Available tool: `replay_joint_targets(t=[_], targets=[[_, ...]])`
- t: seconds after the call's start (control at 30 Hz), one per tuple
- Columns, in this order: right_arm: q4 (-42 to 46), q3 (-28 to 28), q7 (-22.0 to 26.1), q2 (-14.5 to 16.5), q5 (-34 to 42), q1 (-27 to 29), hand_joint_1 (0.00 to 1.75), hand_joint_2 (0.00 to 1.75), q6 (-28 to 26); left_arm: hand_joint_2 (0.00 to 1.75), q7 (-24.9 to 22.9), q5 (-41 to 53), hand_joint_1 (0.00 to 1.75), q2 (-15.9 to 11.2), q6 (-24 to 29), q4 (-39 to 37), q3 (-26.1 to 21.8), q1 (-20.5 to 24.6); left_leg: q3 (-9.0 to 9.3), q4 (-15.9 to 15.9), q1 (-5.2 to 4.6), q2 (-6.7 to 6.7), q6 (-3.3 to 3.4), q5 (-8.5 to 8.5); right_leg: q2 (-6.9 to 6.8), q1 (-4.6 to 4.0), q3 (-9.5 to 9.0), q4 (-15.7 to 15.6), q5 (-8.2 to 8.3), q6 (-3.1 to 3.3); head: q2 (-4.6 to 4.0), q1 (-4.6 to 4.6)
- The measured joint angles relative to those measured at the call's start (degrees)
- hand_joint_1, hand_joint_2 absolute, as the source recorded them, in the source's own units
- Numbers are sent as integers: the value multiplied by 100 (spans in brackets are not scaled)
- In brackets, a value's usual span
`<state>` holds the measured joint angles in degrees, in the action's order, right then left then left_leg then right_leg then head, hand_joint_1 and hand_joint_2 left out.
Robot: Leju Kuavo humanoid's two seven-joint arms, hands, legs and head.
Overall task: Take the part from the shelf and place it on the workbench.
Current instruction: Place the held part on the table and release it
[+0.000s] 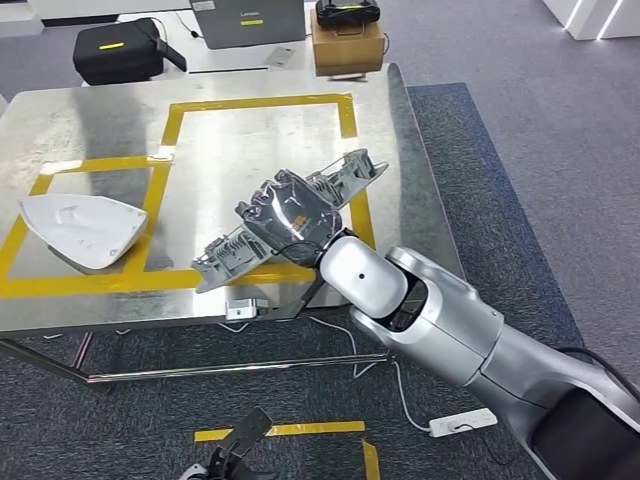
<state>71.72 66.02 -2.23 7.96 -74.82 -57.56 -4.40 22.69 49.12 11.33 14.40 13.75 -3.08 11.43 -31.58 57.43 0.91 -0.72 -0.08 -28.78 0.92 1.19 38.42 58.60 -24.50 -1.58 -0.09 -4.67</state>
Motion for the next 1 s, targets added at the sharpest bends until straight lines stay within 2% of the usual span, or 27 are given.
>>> replay_joint_targets(t=[0.27,1.0], targets=[[-5,3,-2,-11,0,6,175,175,-2,175,-4,1,0,1,2,0,2,-6,6,-49,11,6,-103,8,-7,-14,1,1,24,46,0,5],[-271,-116,-1,13,1,-123,175,175,-6,175,-86,-37,0,9,-115,0,8,-63,8,-15,3,4,-96,5,-14,-6,-27,-7,36,41,0,5]])
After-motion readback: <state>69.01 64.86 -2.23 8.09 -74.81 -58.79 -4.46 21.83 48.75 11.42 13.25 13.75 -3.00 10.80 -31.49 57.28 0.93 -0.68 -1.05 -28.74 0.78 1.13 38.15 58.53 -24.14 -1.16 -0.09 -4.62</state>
